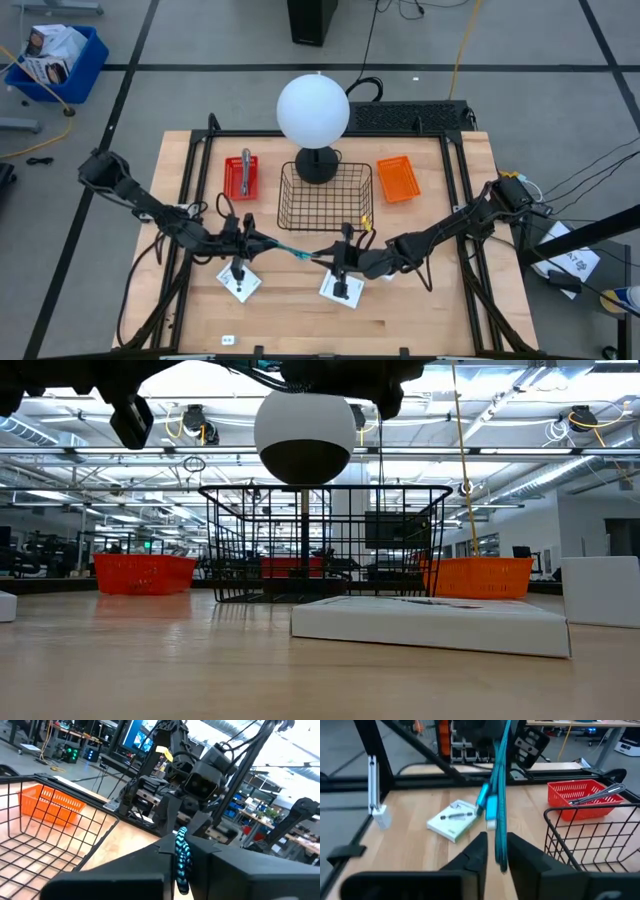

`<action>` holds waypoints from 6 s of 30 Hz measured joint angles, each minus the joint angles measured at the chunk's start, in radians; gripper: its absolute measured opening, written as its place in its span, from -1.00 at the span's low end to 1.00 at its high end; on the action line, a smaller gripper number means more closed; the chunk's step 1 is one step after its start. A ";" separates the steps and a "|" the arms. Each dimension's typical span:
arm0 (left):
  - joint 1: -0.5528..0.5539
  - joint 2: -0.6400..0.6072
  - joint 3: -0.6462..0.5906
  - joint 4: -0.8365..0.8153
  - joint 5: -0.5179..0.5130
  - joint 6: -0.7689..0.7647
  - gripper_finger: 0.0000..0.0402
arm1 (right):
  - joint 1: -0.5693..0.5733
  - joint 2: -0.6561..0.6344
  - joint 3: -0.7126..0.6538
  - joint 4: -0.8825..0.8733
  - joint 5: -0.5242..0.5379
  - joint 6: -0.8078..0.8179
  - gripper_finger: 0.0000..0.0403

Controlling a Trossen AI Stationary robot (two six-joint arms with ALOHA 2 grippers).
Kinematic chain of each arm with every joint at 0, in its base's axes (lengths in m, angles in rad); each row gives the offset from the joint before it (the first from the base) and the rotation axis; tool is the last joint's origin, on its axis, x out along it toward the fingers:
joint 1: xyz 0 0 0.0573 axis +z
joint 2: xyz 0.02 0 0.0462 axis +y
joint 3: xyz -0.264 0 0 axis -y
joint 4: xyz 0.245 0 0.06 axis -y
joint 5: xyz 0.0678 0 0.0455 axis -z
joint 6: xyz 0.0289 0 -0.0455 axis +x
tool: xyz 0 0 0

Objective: Pick and place items into bin
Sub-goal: Put the blue black USB cable into the red bin, then put the top white charger adapter into the black wire basket

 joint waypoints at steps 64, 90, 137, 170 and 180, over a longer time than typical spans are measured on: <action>-0.077 -0.650 0.273 -1.224 -0.777 -0.160 -0.94 | 0.183 0.000 0.000 -0.138 -0.002 -0.004 -0.30; 0.407 -0.453 0.277 -1.480 -0.347 -0.366 -0.94 | 0.184 0.000 0.000 -0.138 -0.003 -0.003 -0.30; 1.239 0.026 0.623 -1.995 0.461 -0.146 -0.74 | 0.171 0.051 0.000 -0.086 -0.006 -0.003 -0.33; 1.163 -0.053 0.623 -1.949 0.478 -0.049 0.27 | 0.171 0.051 0.000 -0.086 -0.006 -0.003 -0.35; 0.836 -0.174 0.623 -1.924 0.341 -0.204 0.27 | 0.175 0.051 0.000 -0.092 -0.008 -0.006 -0.34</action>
